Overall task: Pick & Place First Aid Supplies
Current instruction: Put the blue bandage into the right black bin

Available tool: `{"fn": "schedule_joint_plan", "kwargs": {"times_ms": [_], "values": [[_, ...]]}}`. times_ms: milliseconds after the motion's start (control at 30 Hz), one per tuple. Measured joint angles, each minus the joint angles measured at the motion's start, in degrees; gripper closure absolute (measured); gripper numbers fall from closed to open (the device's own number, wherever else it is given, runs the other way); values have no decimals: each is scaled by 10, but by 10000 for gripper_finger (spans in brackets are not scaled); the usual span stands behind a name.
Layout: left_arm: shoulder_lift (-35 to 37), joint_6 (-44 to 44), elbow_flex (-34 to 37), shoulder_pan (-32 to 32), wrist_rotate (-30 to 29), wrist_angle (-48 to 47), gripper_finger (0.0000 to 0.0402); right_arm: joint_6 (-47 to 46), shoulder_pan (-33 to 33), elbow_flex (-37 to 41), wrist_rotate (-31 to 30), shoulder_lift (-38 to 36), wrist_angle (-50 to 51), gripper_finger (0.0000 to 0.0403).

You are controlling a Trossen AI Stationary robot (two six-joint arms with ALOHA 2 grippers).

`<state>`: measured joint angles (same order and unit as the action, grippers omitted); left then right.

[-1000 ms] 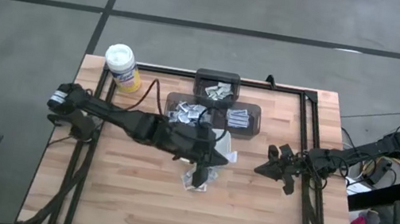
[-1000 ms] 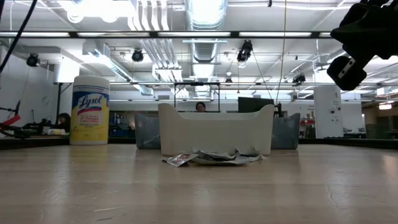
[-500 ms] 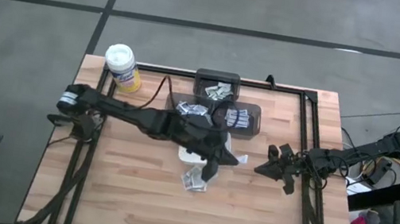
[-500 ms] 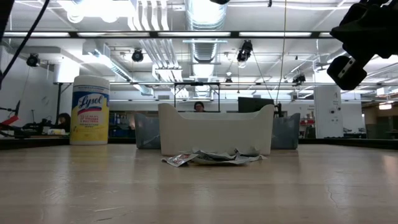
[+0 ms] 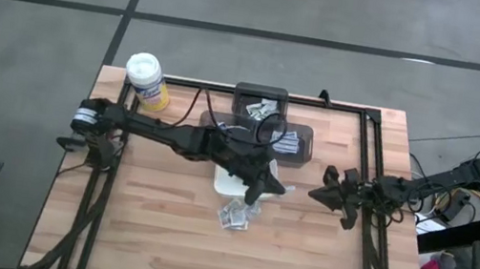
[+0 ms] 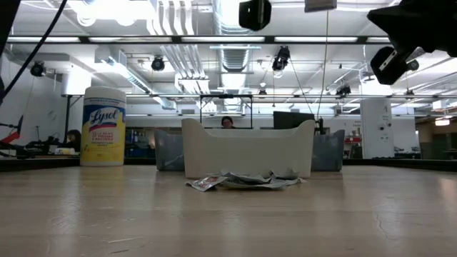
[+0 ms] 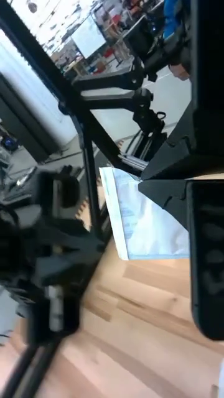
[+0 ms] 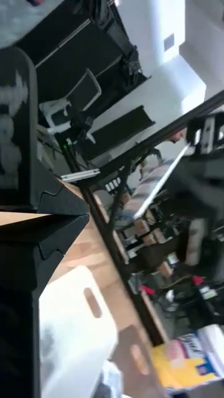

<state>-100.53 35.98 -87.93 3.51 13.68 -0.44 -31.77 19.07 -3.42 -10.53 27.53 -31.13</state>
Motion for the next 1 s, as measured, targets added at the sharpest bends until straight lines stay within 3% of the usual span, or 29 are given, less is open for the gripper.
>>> {"fn": "schedule_joint_plan", "kwargs": {"times_ms": [300,567,867,1000], "values": [[0,66,50,-1,19,88,401,90,0,0,-1,0,-6,394],[0,102,73,-2,24,92,401,98,0,-6,0,1,6,391],[0,117,76,-3,30,90,401,163,0,-153,0,6,289,314],[0,118,76,-3,33,90,401,192,0,-212,0,25,349,278]]}}
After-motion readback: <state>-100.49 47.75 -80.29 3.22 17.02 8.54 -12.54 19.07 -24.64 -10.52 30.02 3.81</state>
